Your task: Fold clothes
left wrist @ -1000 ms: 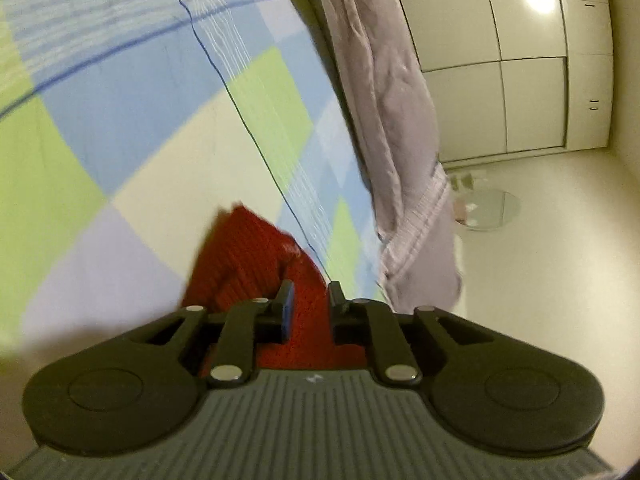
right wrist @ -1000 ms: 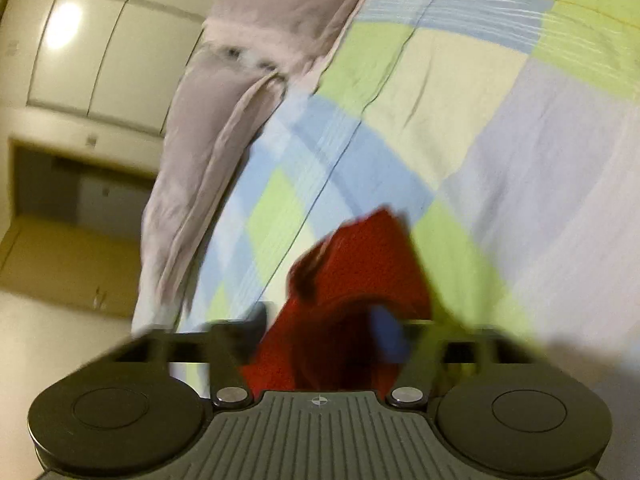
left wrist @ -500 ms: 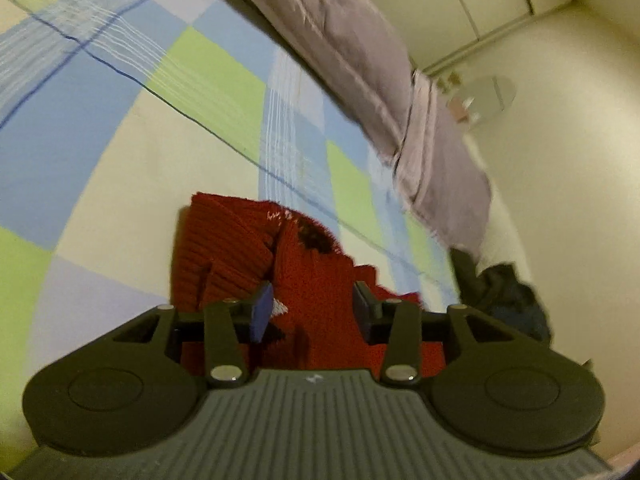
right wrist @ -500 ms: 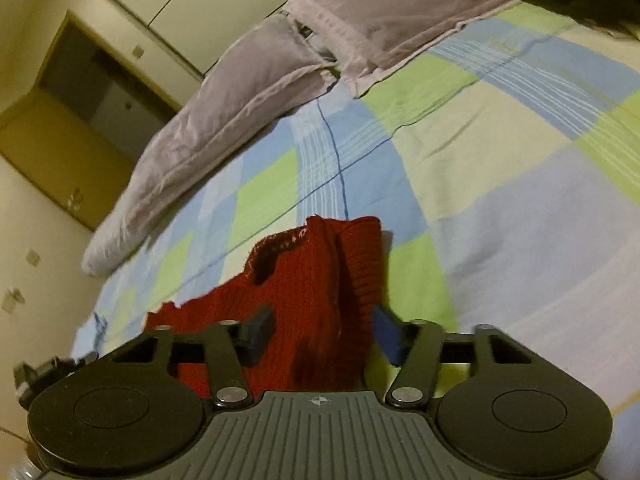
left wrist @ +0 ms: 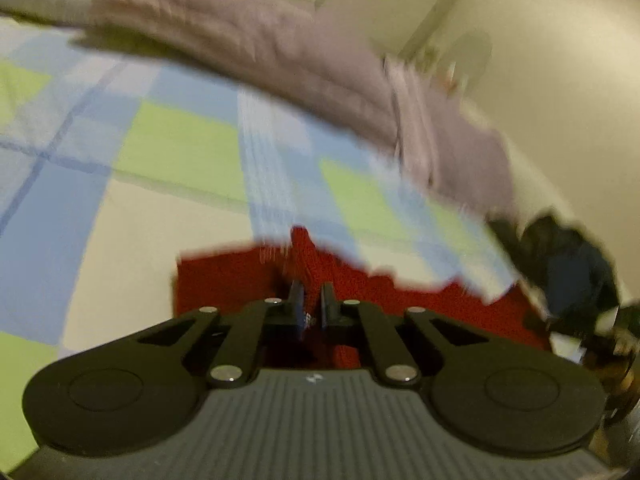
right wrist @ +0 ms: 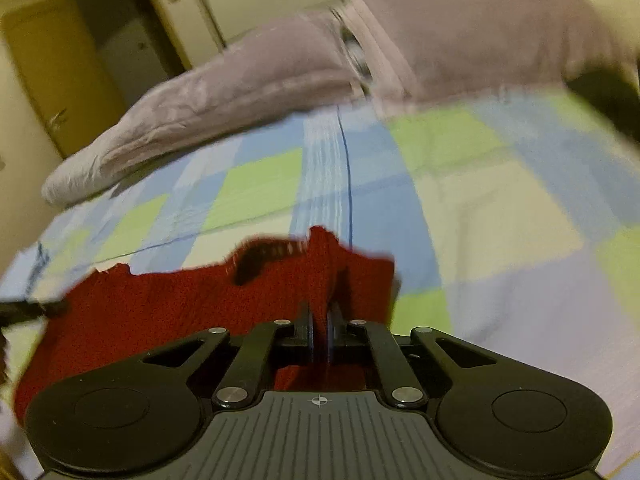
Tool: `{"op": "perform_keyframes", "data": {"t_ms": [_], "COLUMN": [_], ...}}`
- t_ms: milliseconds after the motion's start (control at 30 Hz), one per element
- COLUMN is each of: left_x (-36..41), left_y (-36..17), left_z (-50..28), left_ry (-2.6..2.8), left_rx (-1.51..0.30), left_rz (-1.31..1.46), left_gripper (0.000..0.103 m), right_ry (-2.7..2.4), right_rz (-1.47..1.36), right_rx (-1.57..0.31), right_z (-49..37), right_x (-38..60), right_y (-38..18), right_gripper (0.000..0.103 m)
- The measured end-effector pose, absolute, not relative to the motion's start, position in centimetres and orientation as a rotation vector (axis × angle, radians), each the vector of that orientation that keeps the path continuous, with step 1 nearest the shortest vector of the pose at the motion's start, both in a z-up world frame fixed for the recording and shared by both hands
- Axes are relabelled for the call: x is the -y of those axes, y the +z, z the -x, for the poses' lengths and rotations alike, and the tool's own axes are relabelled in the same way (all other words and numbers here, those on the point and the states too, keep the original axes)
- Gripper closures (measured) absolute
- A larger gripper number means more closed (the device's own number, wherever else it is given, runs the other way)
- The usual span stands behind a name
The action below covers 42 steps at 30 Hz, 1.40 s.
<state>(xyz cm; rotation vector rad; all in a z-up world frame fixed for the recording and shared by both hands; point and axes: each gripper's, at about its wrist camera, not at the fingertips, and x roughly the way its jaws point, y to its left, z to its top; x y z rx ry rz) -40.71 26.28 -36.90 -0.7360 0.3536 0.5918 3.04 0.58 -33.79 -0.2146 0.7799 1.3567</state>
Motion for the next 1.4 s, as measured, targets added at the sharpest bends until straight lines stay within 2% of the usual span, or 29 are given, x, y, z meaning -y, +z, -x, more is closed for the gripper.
{"op": "perform_keyframes", "data": {"t_ms": [67,133,433,600,667,733,767,800,833,867,900,1167,1233,1400], "left_x": [-26.3,-26.5,-28.0,-29.3,-29.5,-29.2,-29.1,-28.7,-28.3,-27.7,-26.8,-17.9,-15.7,-14.4], "left_y": [-36.2,-36.3,-36.6,-39.0,-40.0,-40.2,-40.2,-39.8,-39.5,-39.1,-38.7,-39.4,-39.7,-40.5], "left_z": [42.2,42.9,42.0,39.9,39.7,40.7,41.3,42.2,43.1,44.4,45.8,52.1,53.4,52.9], "left_ry": [0.614,0.657,0.725,0.750,0.769,0.777,0.782,0.786,0.791,0.799,0.802,0.720,0.696,0.673], "left_rx": [-0.282,-0.286,-0.269,-0.381,-0.432,-0.406,-0.392,-0.376,-0.361,-0.347,-0.332,-0.261,-0.245,-0.200], "left_rz": [0.749,0.747,0.739,0.763,0.782,0.827,0.848,0.870,0.889,0.902,0.918,1.067,1.105,1.165], "left_gripper": [0.098,0.098,0.098,0.098,0.095,0.091,0.091,0.087,0.082,0.080,0.075,0.068,0.063,0.058], "right_ry": [1.373,1.379,1.328,1.270,1.233,1.216,1.214,1.212,1.208,1.203,1.205,1.230,1.226,1.239], "right_rz": [0.195,0.171,0.201,0.244,0.283,0.294,0.281,0.250,0.209,0.156,0.106,-0.177,-0.223,-0.317], "right_rx": [-0.718,-0.681,-0.659,-0.753,-0.819,-0.840,-0.843,-0.847,-0.853,-0.859,-0.860,-1.001,-1.021,-1.037], "right_z": [-2.8,-2.9,-3.7,-4.4,-4.5,-4.4,-4.4,-4.4,-4.5,-4.6,-4.5,-1.9,-1.2,-0.1], "right_x": [-0.4,-0.5,-3.9,-5.8,-6.4,-6.3,-5.9,-5.2,-4.3,-3.1,-1.6,12.9,15.2,16.4], "right_y": [-32.7,-31.9,-32.6,-34.7,-36.1,-36.9,-36.9,-36.5,-36.1,-35.6,-35.0,-35.4,-35.8,-36.7], "right_gripper": [0.099,0.099,0.099,0.099,0.098,0.098,0.095,0.082,0.074,0.055,0.046,0.046,0.046,0.046]}}
